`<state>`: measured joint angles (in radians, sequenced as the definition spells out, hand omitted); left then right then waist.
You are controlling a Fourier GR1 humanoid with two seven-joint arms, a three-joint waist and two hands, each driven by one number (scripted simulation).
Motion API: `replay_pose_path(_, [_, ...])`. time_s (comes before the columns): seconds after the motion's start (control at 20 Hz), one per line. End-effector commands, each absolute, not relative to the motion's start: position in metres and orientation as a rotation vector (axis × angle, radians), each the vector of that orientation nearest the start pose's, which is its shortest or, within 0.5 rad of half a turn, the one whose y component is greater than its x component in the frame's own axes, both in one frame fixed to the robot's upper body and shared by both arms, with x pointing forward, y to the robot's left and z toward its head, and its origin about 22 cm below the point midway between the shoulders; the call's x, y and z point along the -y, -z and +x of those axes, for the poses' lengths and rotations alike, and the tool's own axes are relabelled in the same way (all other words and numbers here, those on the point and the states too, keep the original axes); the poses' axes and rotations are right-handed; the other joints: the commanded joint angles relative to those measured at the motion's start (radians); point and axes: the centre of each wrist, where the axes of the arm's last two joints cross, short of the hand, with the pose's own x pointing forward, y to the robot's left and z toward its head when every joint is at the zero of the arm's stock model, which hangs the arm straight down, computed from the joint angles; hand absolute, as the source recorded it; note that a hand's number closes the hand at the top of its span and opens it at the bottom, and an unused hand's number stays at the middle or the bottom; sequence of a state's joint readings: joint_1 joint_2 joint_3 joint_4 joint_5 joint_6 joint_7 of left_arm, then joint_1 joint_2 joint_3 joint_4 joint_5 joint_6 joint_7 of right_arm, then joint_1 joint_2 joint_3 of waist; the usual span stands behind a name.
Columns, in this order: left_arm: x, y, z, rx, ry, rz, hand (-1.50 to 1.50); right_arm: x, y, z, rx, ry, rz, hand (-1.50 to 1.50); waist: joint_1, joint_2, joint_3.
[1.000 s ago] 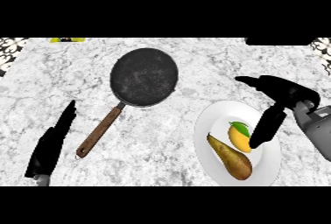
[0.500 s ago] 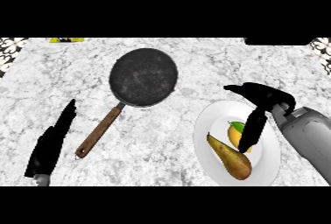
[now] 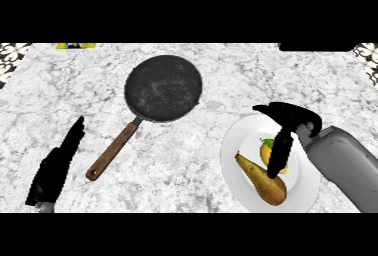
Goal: Pick the lemon from the plate and place it in the pan
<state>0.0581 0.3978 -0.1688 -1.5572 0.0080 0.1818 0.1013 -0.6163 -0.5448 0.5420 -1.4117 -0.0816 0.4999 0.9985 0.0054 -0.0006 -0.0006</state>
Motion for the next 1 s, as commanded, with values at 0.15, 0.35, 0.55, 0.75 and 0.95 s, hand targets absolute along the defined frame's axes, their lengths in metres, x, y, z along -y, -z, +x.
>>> replay_pose_path(0.15, [-0.274, 0.004, 0.221, 1.38, 0.272, 0.352, 0.0, 0.177, -0.105, 0.322, 0.479, -1.27, -0.452, -1.5, -0.006, -0.001, 0.0])
replay_pose_path(0.35, [-0.297, -0.018, 0.211, 1.386, 0.268, 0.357, 0.0, 0.183, -0.081, 0.338, 0.437, -1.267, -0.458, -1.5, 0.009, 0.001, 0.001])
replay_pose_path(0.55, [-0.289, -0.033, 0.228, 1.38, 0.256, 0.342, 0.0, 0.209, -0.096, 0.329, 0.446, -1.253, -0.463, -1.5, -0.005, -0.001, 0.001])
replay_pose_path(0.75, [-0.289, -0.005, 0.219, 1.392, 0.259, 0.34, 0.0, 0.19, -0.076, 0.337, 0.464, -1.251, -0.48, -1.5, 0.001, 0.001, 0.0])
replay_pose_path(0.95, [-0.279, -0.008, 0.218, 1.391, 0.275, 0.331, 0.0, 0.197, -0.057, 0.33, 0.428, -1.265, -0.47, -1.5, 0.001, 0.001, 0.001])
